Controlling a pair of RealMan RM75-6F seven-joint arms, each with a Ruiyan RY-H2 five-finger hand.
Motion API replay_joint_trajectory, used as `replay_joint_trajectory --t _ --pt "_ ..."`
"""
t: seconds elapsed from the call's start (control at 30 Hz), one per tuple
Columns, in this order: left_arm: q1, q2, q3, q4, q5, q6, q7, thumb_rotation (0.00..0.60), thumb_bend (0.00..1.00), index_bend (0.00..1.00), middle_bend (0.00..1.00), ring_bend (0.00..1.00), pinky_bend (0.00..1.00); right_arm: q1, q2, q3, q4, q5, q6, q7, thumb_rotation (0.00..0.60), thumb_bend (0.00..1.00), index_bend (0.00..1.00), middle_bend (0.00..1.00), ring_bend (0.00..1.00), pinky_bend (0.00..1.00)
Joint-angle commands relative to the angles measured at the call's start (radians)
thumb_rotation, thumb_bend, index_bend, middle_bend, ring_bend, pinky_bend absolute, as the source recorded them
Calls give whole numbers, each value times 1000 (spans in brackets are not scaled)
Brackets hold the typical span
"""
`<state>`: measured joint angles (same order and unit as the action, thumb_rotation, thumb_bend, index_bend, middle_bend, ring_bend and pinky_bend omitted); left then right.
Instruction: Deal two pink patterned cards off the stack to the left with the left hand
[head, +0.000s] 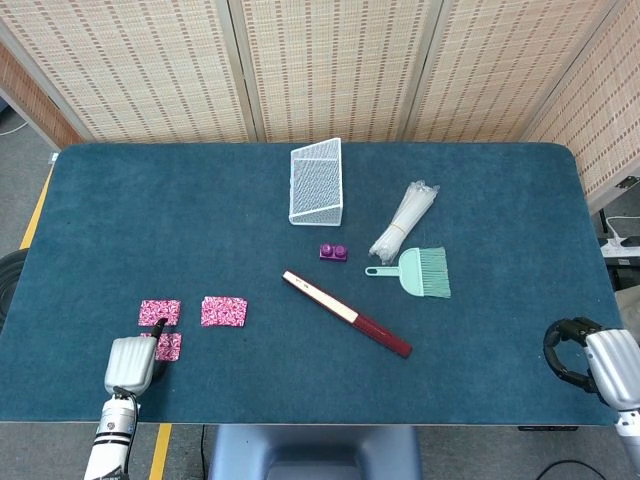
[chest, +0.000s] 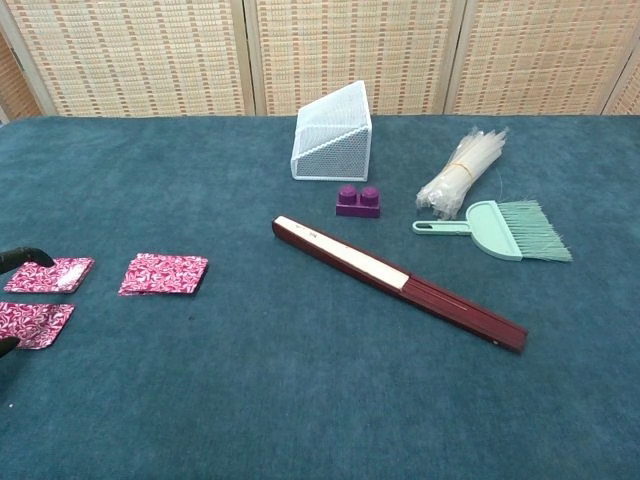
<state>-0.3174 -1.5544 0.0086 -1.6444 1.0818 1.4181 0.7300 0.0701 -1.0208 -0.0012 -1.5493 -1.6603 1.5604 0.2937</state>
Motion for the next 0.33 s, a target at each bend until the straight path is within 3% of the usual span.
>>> replay_joint_trajectory --t 0.03,0.17,0.33 --pt "6 26 -3 -24 138 59 -77 600 292 302 1000 1000 1000 1 0 1 0 2 -3 -1 600 370 663 580 520 799" --pt "15 42 5 38 306 137 -173 600 290 315 926 985 994 2 1 1 0 2 -4 0 600 370 663 580 520 799" --pt "39 91 14 21 336 148 -182 600 291 303 663 710 780 -1 0 1 2 1 1 3 600 370 663 580 520 799"
